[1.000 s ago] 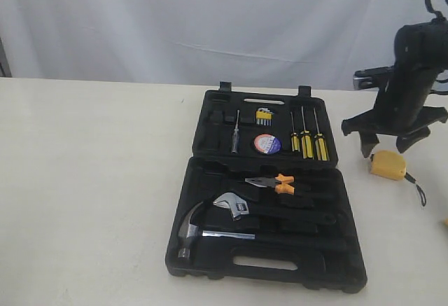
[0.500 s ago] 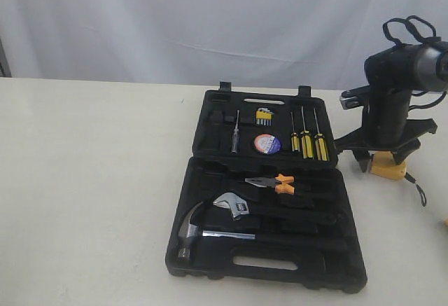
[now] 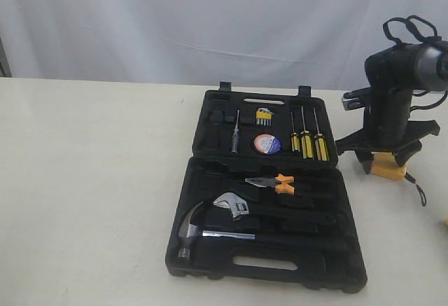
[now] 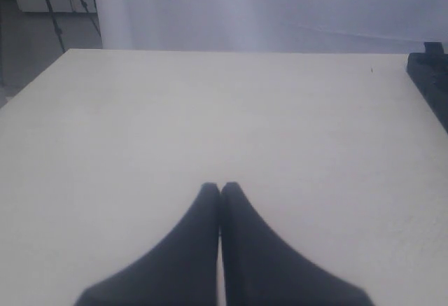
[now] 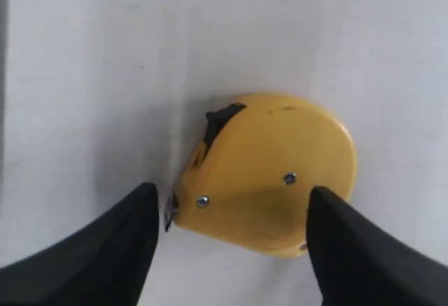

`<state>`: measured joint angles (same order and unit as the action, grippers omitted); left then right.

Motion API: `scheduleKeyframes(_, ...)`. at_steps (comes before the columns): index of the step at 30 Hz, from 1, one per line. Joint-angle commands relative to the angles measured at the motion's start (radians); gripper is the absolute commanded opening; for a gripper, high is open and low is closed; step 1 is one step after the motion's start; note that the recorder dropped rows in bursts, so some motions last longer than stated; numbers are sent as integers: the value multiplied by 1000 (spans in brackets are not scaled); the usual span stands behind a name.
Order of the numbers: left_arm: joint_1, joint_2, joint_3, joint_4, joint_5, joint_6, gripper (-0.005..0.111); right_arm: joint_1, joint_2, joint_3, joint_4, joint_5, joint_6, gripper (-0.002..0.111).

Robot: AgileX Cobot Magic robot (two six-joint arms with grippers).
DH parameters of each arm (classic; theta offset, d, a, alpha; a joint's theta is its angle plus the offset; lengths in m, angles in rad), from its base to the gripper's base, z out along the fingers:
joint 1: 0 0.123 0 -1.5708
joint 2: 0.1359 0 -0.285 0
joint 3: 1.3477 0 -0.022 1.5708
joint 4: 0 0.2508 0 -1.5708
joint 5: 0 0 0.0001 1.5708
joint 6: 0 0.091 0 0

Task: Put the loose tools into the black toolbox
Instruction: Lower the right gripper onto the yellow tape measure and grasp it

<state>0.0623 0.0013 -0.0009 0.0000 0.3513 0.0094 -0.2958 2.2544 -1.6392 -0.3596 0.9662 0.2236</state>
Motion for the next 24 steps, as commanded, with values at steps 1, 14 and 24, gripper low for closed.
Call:
scheduleKeyframes(1, -4, -1, 1, 0, -9, -2, 0, -4, -50, 2, -11, 22, -39, 58)
scheduleKeyframes(14, -4, -1, 1, 0, -9, -2, 0, -4, -13, 2, -29, -15, -32, 59)
scheduleKeyframes(24, -4, -1, 1, 0, -9, -2, 0, -13, -5, 2, -46, -40, -6, 71)
